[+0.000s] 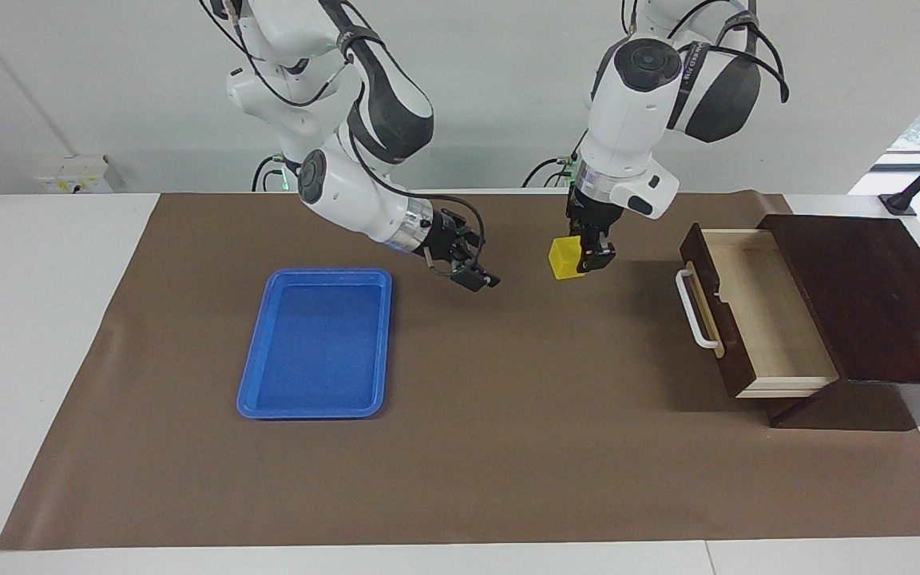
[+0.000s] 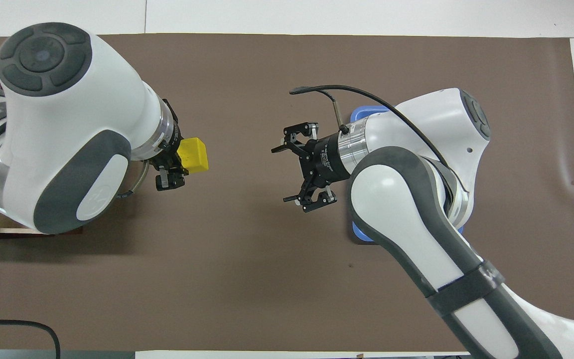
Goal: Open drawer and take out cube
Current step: 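Move the right gripper to the cube held by the left gripper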
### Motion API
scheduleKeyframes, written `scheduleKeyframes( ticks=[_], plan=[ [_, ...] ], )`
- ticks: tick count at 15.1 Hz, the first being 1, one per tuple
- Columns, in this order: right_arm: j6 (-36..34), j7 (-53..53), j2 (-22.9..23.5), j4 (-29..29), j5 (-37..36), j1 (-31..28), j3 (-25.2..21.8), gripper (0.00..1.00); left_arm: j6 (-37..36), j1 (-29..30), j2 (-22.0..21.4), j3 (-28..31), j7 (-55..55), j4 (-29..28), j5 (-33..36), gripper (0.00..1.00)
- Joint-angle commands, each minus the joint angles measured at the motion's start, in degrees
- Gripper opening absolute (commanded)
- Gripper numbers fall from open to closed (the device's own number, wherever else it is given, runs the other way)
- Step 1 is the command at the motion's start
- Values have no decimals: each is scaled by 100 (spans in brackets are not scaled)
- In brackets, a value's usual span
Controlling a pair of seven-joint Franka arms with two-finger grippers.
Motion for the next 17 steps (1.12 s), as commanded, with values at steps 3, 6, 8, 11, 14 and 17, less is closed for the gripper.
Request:
scheduleKeyframes(
  ticks=[3, 6, 8, 11, 14, 17],
  plan=[
    [250, 436, 534, 667, 129, 347, -22, 100, 11, -11, 2, -33, -109, -55, 95, 0],
    [435, 611, 622, 824, 138, 418, -22, 100, 46, -11, 2, -33, -109, -55, 95, 0],
    [496, 970, 849, 1202, 121, 453, -22, 100, 55, -11, 2, -33, -109, -90, 95, 0],
    [760, 1201, 886, 1239, 112, 682, -22, 100, 107, -11, -7, -68, -109, -152, 95, 0],
    [761, 1166, 851, 1099, 94, 717, -22, 100, 152, -11, -16, -69, -109, -178, 86, 0],
    [778, 1148, 719, 940, 85, 744, -22, 100, 160, -11, -16, -77, -109, -187, 86, 0]
  ],
)
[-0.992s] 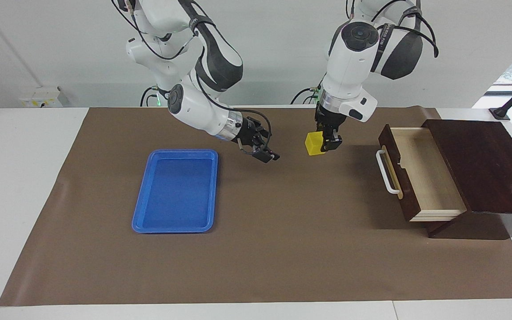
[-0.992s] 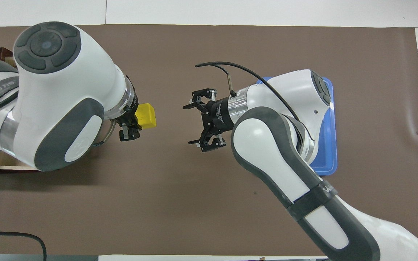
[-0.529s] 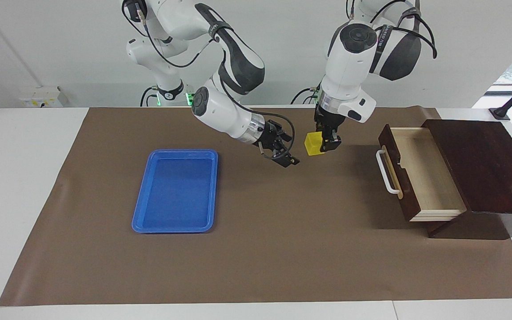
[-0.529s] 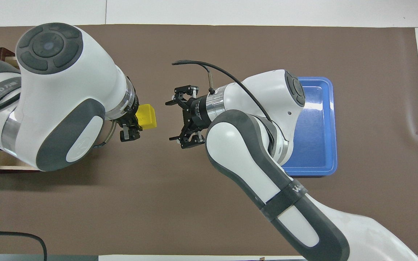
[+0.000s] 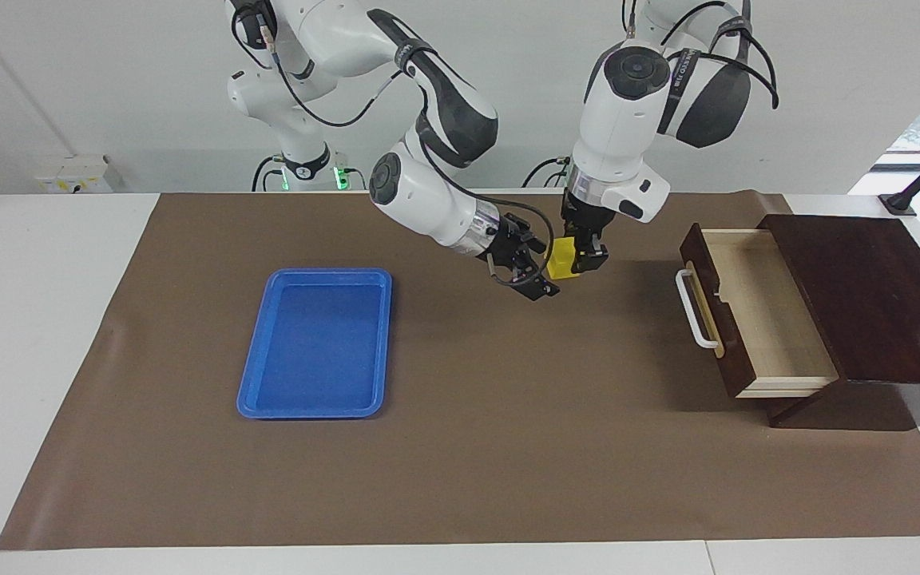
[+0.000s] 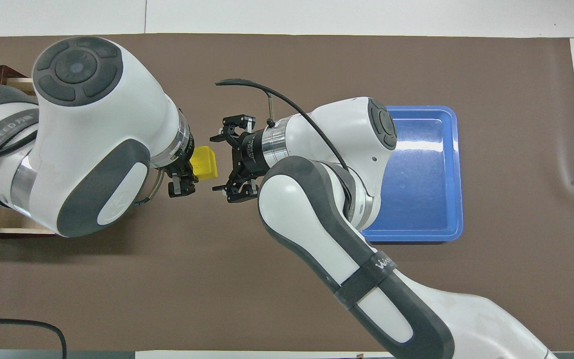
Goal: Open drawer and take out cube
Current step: 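Move the right gripper to the cube held by the left gripper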
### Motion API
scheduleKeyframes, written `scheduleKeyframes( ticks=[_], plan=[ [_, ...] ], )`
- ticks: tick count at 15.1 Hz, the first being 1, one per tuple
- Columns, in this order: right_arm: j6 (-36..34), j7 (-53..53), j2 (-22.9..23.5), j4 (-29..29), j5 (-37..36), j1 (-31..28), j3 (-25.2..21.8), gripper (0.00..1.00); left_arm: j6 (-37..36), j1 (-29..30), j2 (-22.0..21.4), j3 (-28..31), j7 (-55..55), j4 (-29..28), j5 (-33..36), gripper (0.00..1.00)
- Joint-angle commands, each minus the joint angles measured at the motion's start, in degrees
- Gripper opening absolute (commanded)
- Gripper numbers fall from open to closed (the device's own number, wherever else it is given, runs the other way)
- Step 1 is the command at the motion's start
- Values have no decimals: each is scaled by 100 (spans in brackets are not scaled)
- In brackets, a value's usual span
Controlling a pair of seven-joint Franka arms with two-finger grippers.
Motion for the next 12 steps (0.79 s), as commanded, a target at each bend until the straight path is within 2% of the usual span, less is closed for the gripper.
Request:
scheduleKeyframes(
  ticks=[1, 8, 12],
  plan=[
    [68, 39, -154, -137, 84, 107, -19, 100, 125, -10, -25, -23, -90, -71, 82, 0],
    [112, 145, -339, -286, 84, 249, -28, 100, 169, -10, -17, -23, -81, -150, 91, 0],
    [463, -110, -497, -743, 101, 249, -19, 100, 169, -2, -17, -23, -81, -150, 91, 0]
  ],
)
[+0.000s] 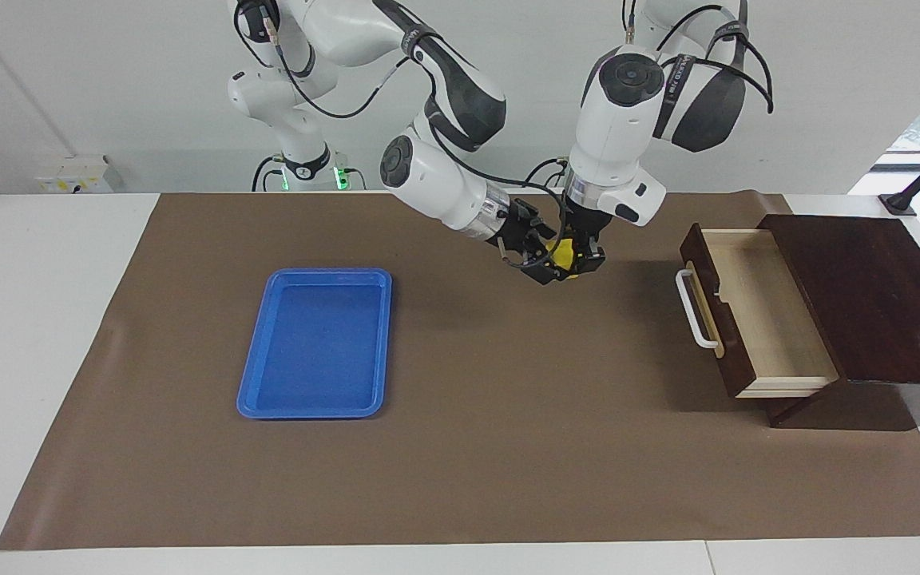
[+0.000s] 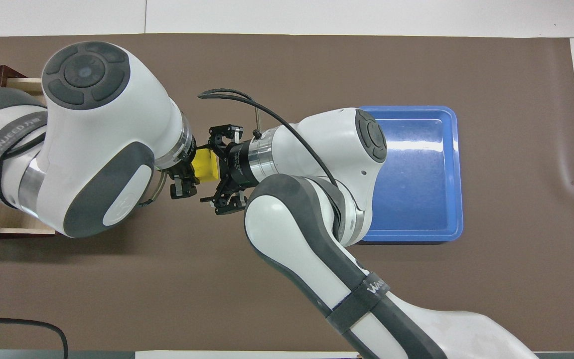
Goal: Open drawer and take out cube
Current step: 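Move the right gripper to the cube held by the left gripper, then close the right gripper on the yellow cube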
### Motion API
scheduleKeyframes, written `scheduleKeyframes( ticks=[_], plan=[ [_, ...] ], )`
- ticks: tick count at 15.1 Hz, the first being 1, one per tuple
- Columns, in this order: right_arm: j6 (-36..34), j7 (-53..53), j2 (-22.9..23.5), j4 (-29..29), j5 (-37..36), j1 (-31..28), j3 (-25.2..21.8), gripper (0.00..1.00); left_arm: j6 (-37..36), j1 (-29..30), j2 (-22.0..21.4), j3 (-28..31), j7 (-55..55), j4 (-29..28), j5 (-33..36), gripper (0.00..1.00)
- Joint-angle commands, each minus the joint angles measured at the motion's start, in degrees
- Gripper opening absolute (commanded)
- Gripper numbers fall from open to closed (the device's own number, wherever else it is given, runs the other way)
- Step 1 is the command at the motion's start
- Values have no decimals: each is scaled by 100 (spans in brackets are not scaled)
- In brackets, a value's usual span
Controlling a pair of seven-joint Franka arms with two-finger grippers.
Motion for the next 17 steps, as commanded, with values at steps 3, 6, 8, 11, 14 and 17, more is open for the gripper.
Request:
scheduleKeyframes(
  ticks=[3, 6, 8, 11, 14, 17],
  plan=[
    [253, -216, -284, -499, 110, 34, -10, 100, 112, -1, -17, -9, -77, -32, 72, 0],
    [253, -172, -276, -446, 110, 34, -1, 100, 112, -1, -17, -9, -77, -32, 72, 0],
    [279, -163, -276, -446, 119, 43, -2, 100, 112, -1, -17, -9, -77, -32, 81, 0],
    [297, -154, -276, -446, 110, 60, -2, 100, 94, -1, -17, -9, -77, -24, 81, 0],
    [315, -154, -284, -446, 119, 104, -2, 100, 86, -1, -17, -9, -77, -24, 81, 0],
    [332, -119, -284, -446, 119, 131, -10, 100, 77, -1, -17, -9, -77, -24, 81, 0]
  ],
)
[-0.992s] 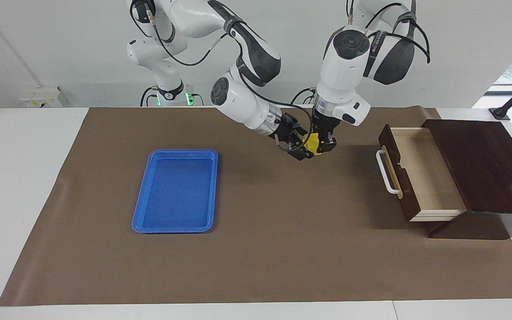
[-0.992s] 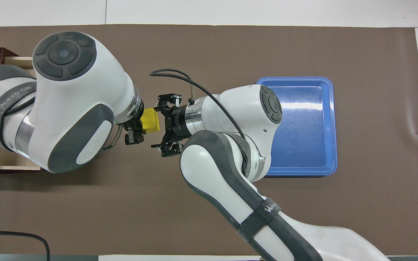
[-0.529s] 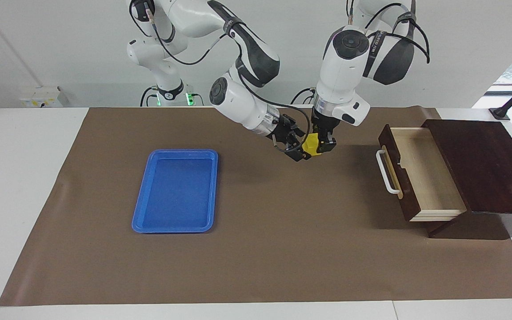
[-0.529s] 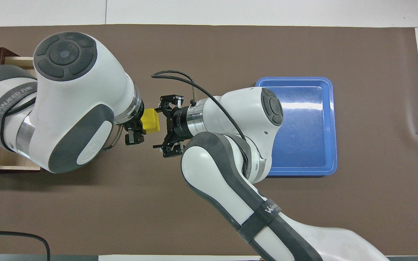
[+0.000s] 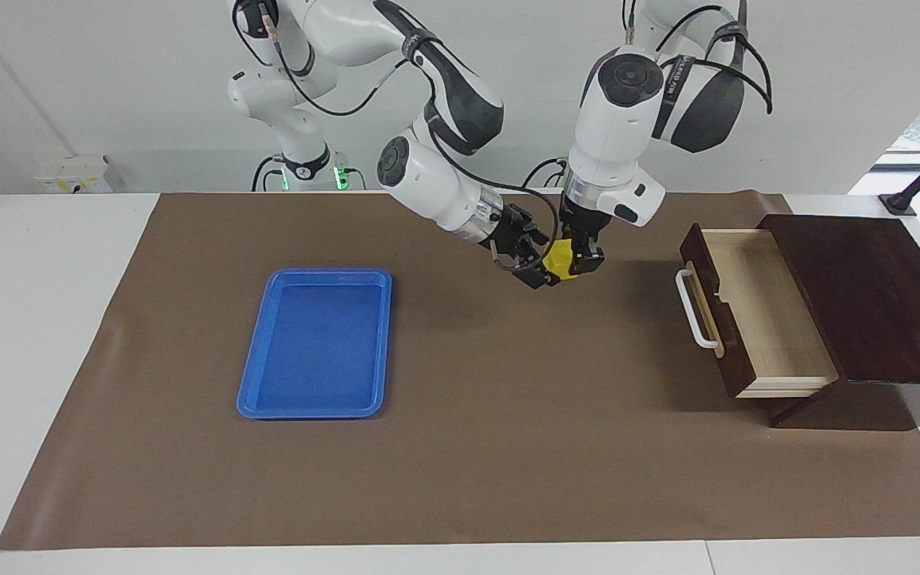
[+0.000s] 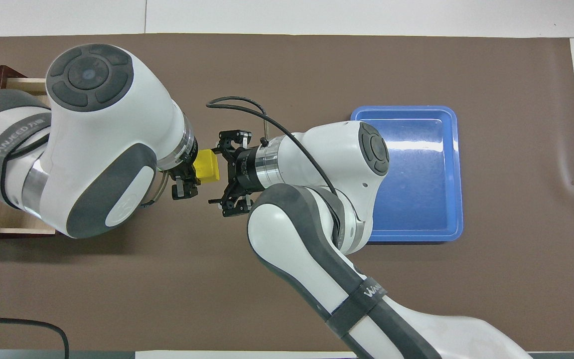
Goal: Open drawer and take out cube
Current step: 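Close the right gripper on the yellow cube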
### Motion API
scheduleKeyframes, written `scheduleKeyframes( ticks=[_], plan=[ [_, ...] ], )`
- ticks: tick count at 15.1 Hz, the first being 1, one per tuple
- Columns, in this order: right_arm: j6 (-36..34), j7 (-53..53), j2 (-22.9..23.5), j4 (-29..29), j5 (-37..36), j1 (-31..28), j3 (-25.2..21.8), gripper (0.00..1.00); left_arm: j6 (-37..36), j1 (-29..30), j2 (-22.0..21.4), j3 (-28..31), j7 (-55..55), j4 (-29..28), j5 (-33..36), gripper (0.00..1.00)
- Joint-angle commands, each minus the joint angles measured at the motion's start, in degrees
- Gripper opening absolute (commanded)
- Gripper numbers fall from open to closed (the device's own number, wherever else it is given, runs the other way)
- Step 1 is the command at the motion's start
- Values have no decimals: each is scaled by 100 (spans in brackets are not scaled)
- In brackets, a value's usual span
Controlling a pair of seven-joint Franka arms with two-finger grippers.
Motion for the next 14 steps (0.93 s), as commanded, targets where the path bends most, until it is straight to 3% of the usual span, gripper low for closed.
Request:
scheduleKeyframes(
  ticks=[1, 2, 3, 4, 5, 14],
  plan=[
    [97, -5, -177, -194, 110, 98, -12, 100, 67, -1, -17, -4, -76, -16, 81, 0],
    [141, -4, -177, -203, 110, 98, -12, 98, 67, -1, -17, -30, -76, -16, 81, 0],
    [194, -4, -177, -203, 110, 98, -12, 79, 58, -1, -17, -48, -76, -16, 81, 0],
    [211, -4, -177, -203, 110, 107, -12, 31, 67, -1, -17, -57, -84, -16, 81, 0],
    [212, 4, -177, -194, 110, 107, -12, 0, 58, -1, -17, -57, -85, -16, 81, 0],
    [194, -48, -142, -45, 110, 54, -12, 0, 102, -1, -17, -57, -76, -25, 81, 0]
  ],
)
